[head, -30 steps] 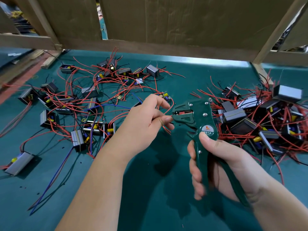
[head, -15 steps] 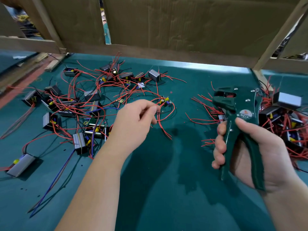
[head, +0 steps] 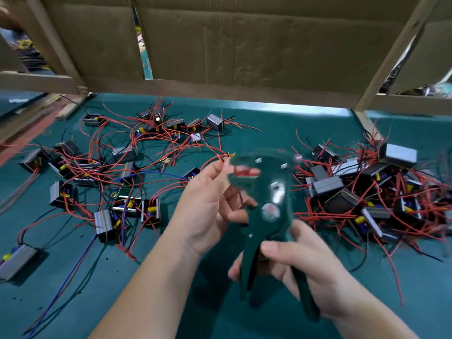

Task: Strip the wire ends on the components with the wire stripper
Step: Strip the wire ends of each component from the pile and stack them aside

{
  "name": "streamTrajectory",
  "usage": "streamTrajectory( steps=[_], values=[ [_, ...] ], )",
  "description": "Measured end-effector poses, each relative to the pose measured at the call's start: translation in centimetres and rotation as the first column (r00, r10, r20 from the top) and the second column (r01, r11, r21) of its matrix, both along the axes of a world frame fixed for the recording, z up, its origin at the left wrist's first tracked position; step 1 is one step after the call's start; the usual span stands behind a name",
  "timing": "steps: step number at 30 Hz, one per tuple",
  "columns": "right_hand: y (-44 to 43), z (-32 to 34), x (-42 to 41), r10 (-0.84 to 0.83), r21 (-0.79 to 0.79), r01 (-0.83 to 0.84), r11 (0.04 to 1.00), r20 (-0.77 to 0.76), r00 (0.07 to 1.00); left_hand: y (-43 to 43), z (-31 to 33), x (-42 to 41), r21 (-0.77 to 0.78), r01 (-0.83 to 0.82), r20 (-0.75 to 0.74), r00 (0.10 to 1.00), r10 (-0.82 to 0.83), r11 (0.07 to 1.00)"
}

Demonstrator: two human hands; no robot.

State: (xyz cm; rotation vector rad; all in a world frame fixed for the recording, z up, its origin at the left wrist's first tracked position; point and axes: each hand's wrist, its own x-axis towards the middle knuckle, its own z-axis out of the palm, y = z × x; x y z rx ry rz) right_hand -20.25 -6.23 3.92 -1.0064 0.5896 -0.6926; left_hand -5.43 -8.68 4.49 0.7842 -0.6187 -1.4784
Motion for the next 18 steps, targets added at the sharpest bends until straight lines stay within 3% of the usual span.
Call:
streamTrajectory(
  steps=[4,7,12,15,18],
  values=[
    [0.3,0.2,-0.1,0.071,0.014,-0.070,0.997,-0.140,0.988,-0.4,-0.6,0.2,0.108,-0.115,0.093,0.990,0.106,0.987],
    [0.2,0.3,-0.4,0.100,0.079,-0.095,0.992,-0.055,0.993,-0.8,-0.3,1.4,0.102,-0.294,0.089,0.954,0.286,0.950],
    [-0.4,-0.1,-0.6,0.155,0.106,-0.166,0.980,0.108,0.982,-1.0,-0.8,2.7,0.125,-0.415,0.189,0.902,0.389,0.901],
    [-0.2,-0.2,-0.7,0.210,0.157,-0.233,0.960,0.150,0.966,-1.6,-0.9,3.9,0.131,-0.498,0.135,0.866,0.482,0.857],
    [0.6,-0.2,-0.8,0.348,0.172,-0.369,0.914,0.136,0.927,-1.9,-0.6,7.7,0.131,-0.657,0.023,0.751,0.660,0.742]
  ],
)
